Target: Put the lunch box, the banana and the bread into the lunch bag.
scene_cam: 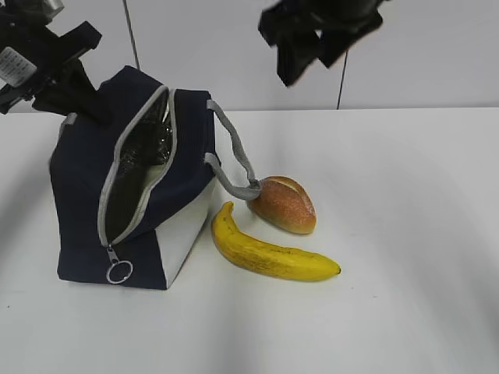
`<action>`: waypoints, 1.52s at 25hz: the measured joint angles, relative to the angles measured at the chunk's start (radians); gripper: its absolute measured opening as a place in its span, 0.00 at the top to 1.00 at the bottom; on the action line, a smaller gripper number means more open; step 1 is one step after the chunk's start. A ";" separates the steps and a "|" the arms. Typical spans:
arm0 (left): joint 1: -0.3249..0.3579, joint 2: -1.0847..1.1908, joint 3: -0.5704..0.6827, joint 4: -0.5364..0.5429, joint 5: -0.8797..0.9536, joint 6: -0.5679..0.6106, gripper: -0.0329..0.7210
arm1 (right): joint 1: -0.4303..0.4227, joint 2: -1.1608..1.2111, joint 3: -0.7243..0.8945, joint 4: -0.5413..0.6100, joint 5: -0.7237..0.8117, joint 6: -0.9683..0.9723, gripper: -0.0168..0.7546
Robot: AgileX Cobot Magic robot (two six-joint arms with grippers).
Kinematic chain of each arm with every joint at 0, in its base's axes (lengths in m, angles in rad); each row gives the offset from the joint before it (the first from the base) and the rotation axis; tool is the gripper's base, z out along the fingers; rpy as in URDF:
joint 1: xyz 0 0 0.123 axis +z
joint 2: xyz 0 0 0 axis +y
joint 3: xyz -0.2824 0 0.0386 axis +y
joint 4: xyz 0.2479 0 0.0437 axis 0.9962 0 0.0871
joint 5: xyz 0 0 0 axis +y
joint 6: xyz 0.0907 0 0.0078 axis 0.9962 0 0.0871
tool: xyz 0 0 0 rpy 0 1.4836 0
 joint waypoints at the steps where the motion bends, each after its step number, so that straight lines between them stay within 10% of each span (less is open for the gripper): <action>1: 0.000 0.000 0.000 0.002 0.000 0.000 0.96 | -0.001 -0.013 0.050 -0.008 0.000 -0.002 0.42; 10: 0.000 0.000 0.000 0.004 0.000 0.000 0.96 | -0.008 -0.031 0.362 0.012 -0.056 -0.085 0.42; 16: 0.000 0.000 0.000 0.006 0.000 0.002 0.96 | -0.008 -0.031 0.471 0.236 -0.182 -0.370 0.42; 38: 0.000 0.000 0.000 0.007 -0.001 0.002 0.96 | -0.008 0.206 0.490 0.368 -0.438 -0.702 0.23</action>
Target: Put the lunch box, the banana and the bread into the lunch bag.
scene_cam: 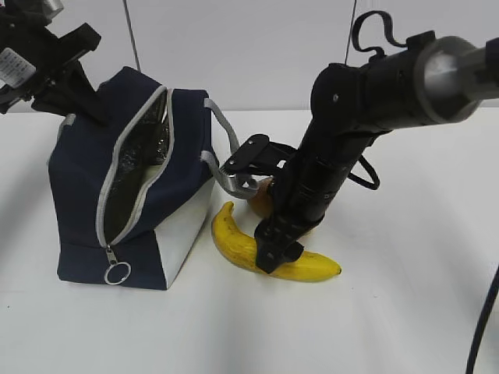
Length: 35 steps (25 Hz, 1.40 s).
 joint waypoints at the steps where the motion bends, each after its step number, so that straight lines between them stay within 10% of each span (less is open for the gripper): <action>1: 0.000 0.000 0.000 0.000 0.000 0.000 0.96 | 0.000 0.009 0.000 0.000 -0.014 -0.009 0.23; 10: 0.000 0.000 0.000 0.000 -0.001 0.000 0.96 | 0.003 0.071 -0.002 0.000 -0.066 -0.062 0.27; 17: 0.000 0.000 0.000 0.000 -0.005 0.000 0.96 | 0.006 0.073 -0.002 -0.038 -0.049 -0.063 0.58; 35: 0.000 0.000 0.000 0.001 -0.016 0.000 0.96 | 0.000 -0.220 -0.002 -0.135 0.390 0.146 0.59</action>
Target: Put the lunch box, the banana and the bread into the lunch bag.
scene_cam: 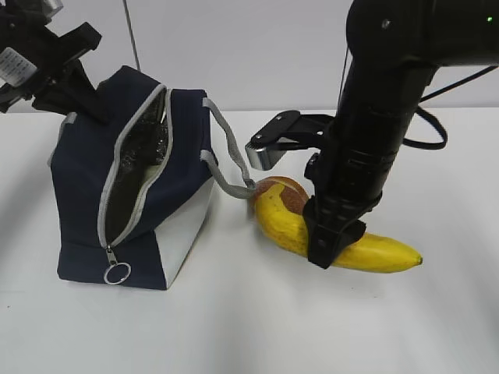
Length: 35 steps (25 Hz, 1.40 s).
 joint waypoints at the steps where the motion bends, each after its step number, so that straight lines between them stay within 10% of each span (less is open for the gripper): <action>1: 0.000 0.000 0.000 0.000 0.000 0.000 0.96 | 0.000 -0.017 0.000 -0.023 0.001 0.020 0.59; 11: 0.000 0.000 0.000 -0.001 -0.002 0.000 0.96 | -0.002 -0.087 -0.121 -0.049 0.005 0.162 0.59; 27: 0.000 0.000 0.000 -0.004 -0.003 0.000 0.96 | -0.002 0.045 -0.258 0.862 -0.433 0.182 0.59; 35: 0.000 0.000 0.000 -0.004 -0.003 0.000 0.96 | -0.002 0.222 -0.258 0.984 -0.430 0.128 0.59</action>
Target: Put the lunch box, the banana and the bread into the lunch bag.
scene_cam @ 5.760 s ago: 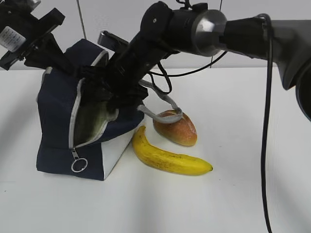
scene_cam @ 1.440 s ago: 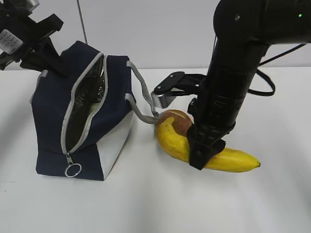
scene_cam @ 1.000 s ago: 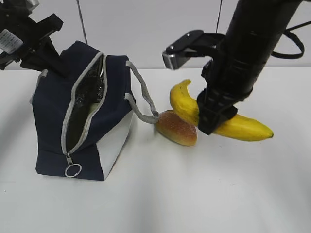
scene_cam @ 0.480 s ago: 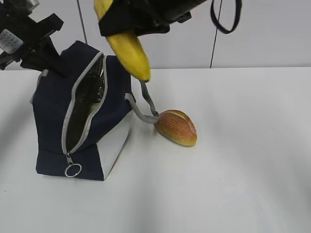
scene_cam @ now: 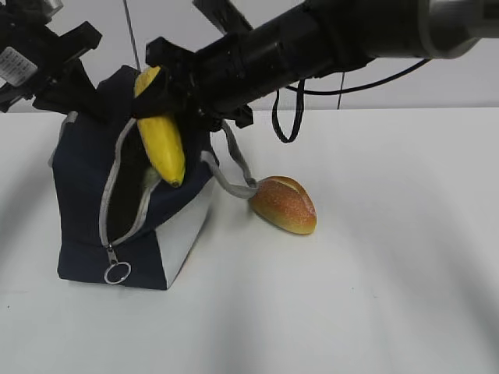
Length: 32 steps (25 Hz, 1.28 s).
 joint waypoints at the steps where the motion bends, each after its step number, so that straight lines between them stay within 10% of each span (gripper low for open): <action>1: 0.000 0.000 0.000 0.000 0.000 0.000 0.96 | 0.000 0.010 -0.002 -0.006 0.000 -0.002 0.59; 12: 0.000 0.000 0.000 -0.003 -0.004 0.000 0.96 | 0.005 0.033 -0.026 -0.104 0.060 -0.113 0.14; 21: 0.000 0.000 0.000 -0.002 -0.004 0.000 0.96 | -0.022 0.031 -0.228 -0.326 0.240 -0.085 0.25; 32: 0.000 0.000 0.000 -0.002 -0.005 0.000 0.96 | -0.027 0.029 -0.405 -1.030 0.456 0.172 0.26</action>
